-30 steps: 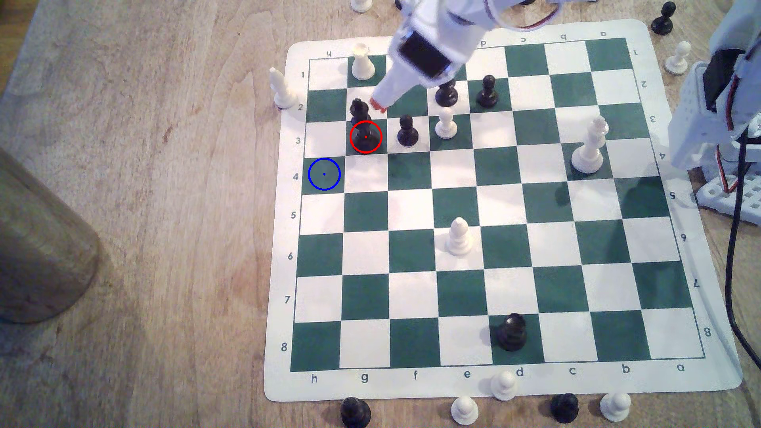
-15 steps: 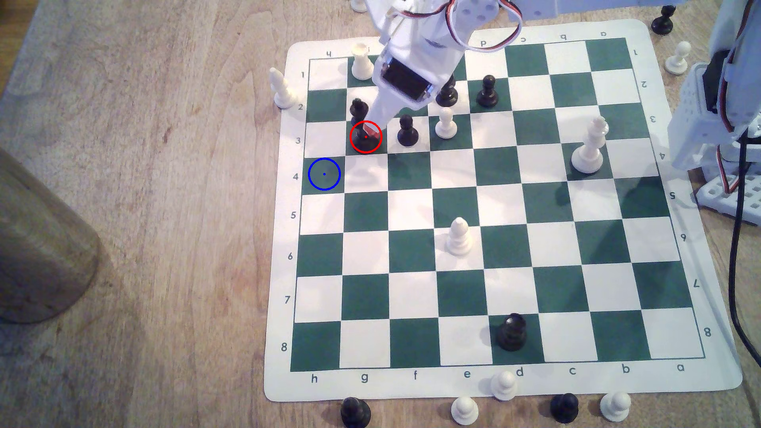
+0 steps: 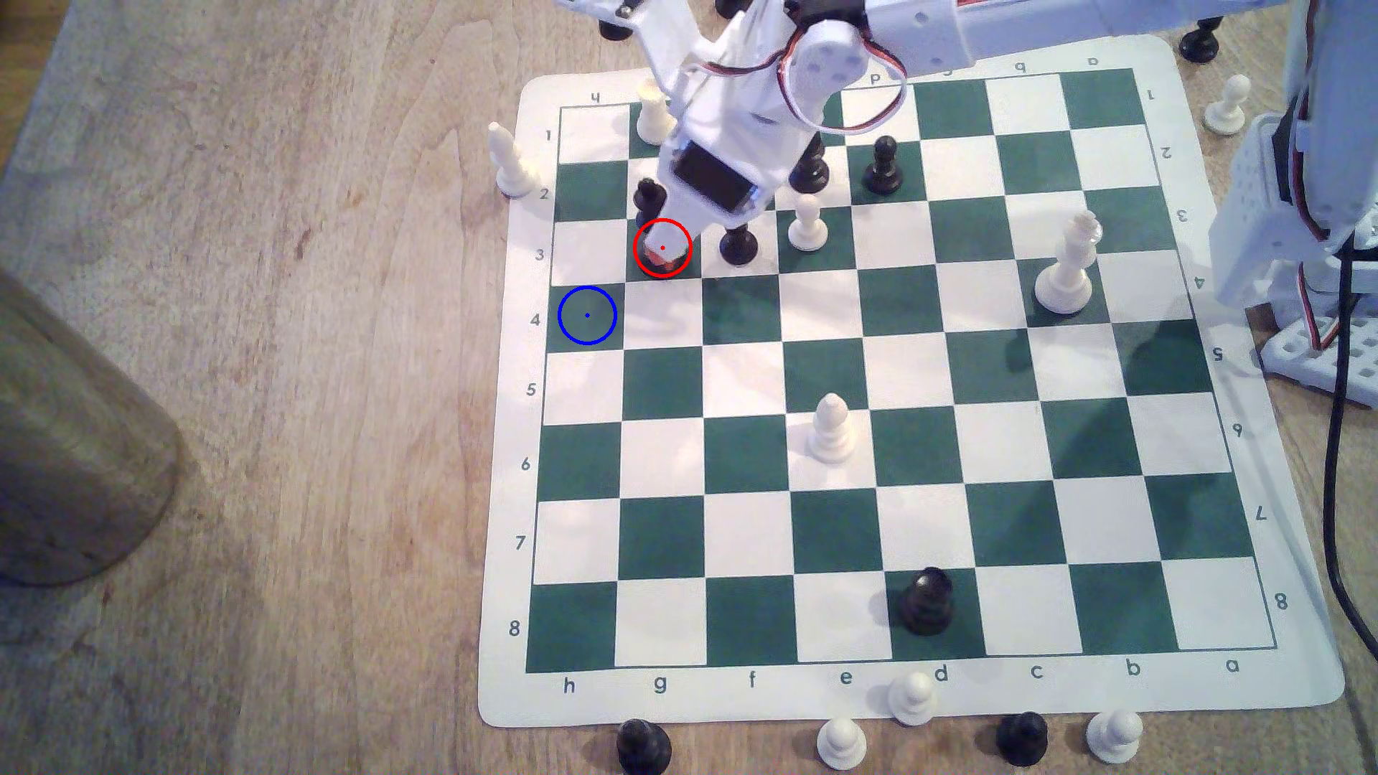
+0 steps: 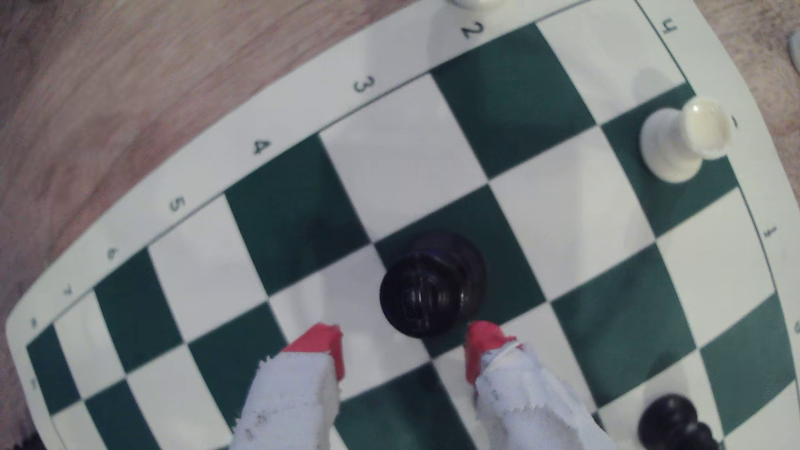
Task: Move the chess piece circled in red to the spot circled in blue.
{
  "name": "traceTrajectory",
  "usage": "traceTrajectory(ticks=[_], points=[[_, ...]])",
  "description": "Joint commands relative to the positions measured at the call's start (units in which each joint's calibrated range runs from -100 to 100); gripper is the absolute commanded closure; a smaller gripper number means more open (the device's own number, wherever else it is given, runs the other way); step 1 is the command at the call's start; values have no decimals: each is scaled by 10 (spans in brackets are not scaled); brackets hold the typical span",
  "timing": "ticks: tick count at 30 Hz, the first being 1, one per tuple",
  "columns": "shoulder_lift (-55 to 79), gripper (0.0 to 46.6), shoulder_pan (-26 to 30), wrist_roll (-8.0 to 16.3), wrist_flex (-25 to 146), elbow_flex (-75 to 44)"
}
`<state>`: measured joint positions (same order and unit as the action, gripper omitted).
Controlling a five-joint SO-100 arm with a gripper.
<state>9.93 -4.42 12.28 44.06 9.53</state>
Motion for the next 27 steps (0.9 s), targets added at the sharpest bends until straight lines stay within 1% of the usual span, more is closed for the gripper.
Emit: traceTrajectory(ticks=[1, 17, 27], points=[[0, 306, -5, 3, -16, -68], [26, 317, -23, -3, -46, -78], [15, 342, -16, 0, -56, -71]])
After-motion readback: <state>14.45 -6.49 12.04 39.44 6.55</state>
